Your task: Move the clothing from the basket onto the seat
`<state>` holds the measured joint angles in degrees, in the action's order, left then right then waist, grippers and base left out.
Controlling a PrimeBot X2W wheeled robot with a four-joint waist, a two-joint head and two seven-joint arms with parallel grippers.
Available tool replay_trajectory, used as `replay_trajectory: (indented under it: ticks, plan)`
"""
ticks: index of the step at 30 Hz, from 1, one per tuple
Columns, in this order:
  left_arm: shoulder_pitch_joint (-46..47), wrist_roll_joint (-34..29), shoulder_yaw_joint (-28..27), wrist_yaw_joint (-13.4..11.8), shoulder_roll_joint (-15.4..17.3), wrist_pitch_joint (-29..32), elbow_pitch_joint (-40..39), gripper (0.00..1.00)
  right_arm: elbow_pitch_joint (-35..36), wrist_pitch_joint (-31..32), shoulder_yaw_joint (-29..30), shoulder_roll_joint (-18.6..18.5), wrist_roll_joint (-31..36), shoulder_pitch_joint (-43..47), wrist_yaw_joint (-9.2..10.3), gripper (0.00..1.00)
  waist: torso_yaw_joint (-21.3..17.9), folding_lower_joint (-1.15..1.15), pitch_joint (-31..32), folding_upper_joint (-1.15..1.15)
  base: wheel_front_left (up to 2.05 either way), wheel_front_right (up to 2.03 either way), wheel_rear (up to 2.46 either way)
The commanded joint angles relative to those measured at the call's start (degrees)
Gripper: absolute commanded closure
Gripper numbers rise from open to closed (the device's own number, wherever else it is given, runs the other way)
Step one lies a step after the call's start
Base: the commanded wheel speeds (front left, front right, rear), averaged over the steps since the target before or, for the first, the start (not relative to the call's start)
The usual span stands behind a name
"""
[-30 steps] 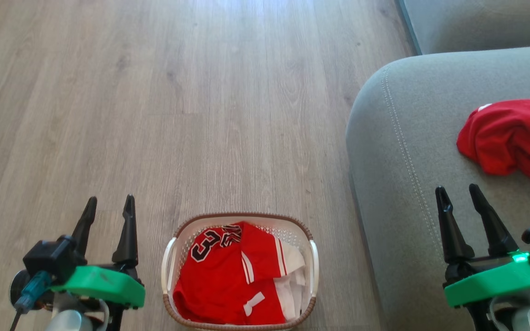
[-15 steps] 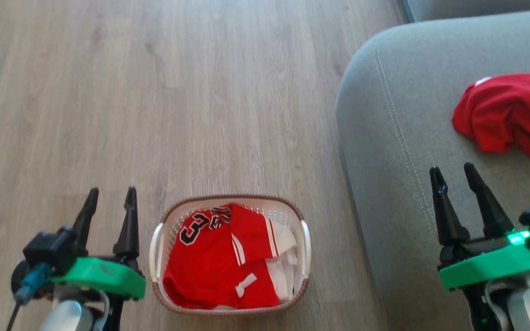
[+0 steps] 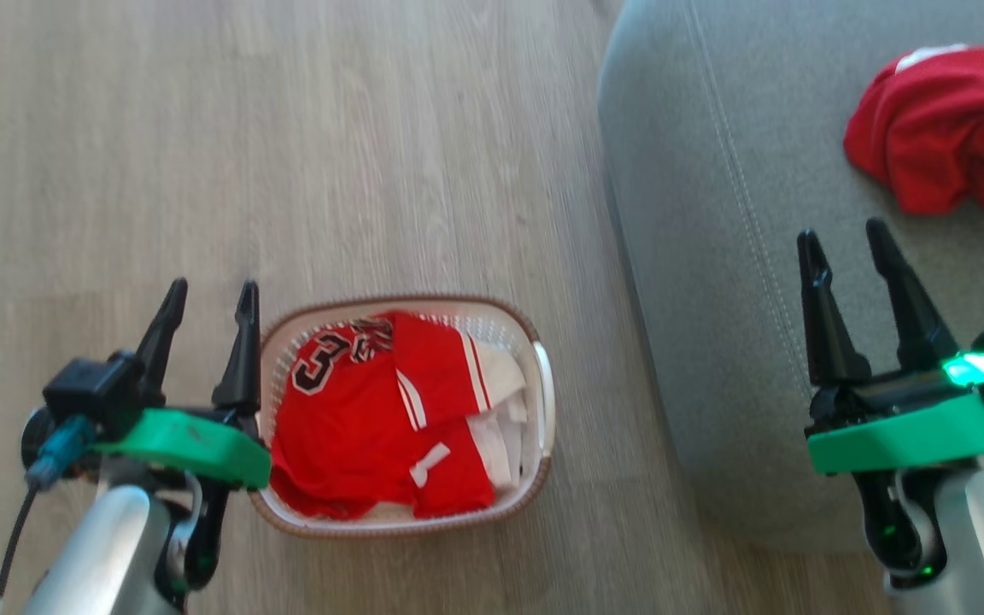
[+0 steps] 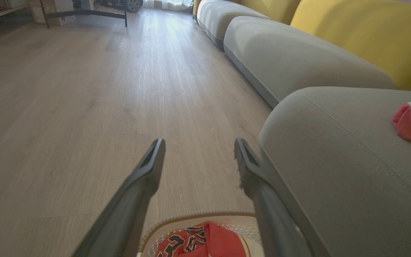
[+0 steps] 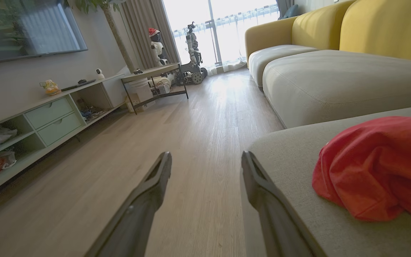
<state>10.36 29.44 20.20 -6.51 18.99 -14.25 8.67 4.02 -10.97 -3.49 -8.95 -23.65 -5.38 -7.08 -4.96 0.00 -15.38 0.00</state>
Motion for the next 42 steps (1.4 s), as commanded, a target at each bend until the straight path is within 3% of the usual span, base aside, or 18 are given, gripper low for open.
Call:
replay_trajectory:
  ticks: [1, 12, 24, 34, 42]
  plan:
    - [3.9, -0.3, -1.5, 0.6, 1.0, -0.2, 0.0, 0.0, 2.1, -1.0, -1.1, 0.0, 0.7, -2.3, -0.41, 0.0, -1.3, 0.0, -3.2, 0.0, 0.0, 0.0, 0.0]
    - [11.2, 0.2, 1.8, 5.3, -0.6, 1.7, 11.9, 0.0, 2.9, -2.7, -1.2, 1.1, 1.6, -6.7, -0.41, 0.0, -3.7, 0.0, -10.7, 0.0, 0.0, 0.0, 0.0]
    - [23.7, -0.2, 6.4, 11.4, -3.9, 3.9, 33.9, 0.0, 6.8, -3.8, -1.1, 2.5, 2.5, -11.0, -0.41, 0.0, -5.3, 0.0, -19.3, 0.0, 0.0, 0.0, 0.0]
    - [33.3, -0.1, 9.7, 13.5, -6.6, 5.3, 49.3, 0.0, 12.5, -4.0, -0.8, 3.9, 4.5, -15.4, -0.41, 0.0, -6.6, 0.0, -27.3, 0.0, 0.0, 0.0, 0.0]
    - [38.3, 1.1, 10.9, 13.9, -6.8, 5.5, 55.8, 0.0, 16.1, -4.0, -0.4, 4.9, 5.5, -16.8, -0.41, 0.0, -7.6, 0.0, -31.2, 0.0, 0.0, 0.0, 0.0]
